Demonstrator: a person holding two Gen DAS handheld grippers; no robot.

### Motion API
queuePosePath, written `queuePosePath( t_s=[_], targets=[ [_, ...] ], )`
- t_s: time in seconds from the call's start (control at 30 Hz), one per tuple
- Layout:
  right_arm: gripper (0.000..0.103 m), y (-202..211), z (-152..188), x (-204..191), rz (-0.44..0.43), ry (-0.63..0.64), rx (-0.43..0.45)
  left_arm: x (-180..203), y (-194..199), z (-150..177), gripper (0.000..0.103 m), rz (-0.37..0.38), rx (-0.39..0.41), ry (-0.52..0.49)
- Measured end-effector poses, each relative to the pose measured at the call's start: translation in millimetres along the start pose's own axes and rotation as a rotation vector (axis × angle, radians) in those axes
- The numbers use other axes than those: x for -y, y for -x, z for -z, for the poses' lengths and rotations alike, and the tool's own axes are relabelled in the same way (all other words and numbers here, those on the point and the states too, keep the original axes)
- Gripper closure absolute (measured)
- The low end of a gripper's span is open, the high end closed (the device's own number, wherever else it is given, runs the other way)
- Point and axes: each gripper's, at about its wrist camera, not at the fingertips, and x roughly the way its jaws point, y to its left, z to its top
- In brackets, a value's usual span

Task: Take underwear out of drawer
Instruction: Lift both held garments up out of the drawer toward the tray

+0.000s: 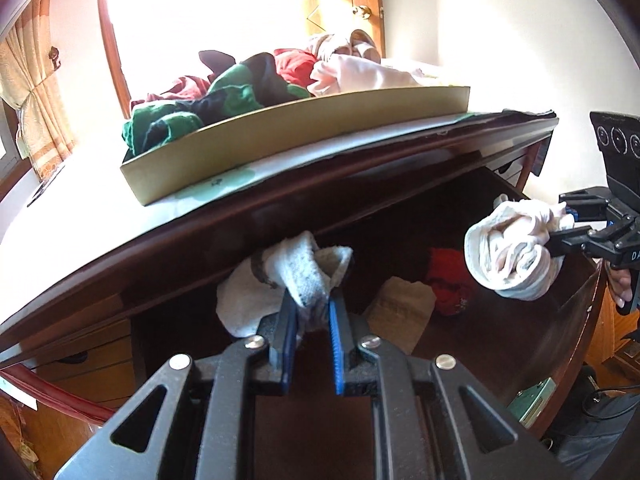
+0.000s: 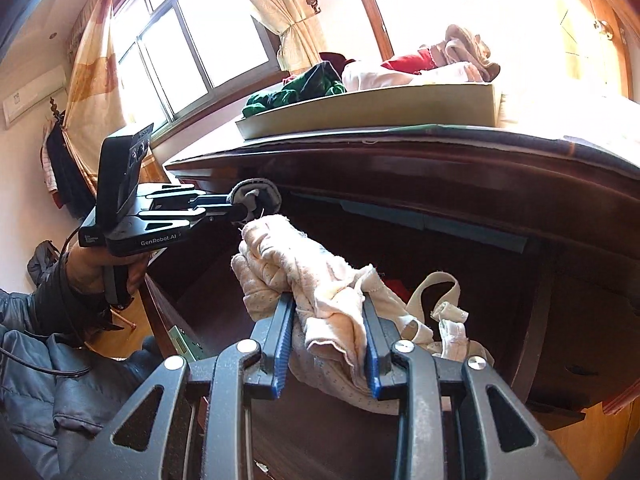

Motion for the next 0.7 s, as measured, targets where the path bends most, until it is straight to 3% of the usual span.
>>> queuePosePath(
  t_s=[0.7],
  targets=[
    [0.07, 12.4, -1.5, -1.2, 0.008, 0.01, 0.161, -11.6, 34.6, 1.2, 0.092, 0.028, 0.129, 0.065]
  ],
)
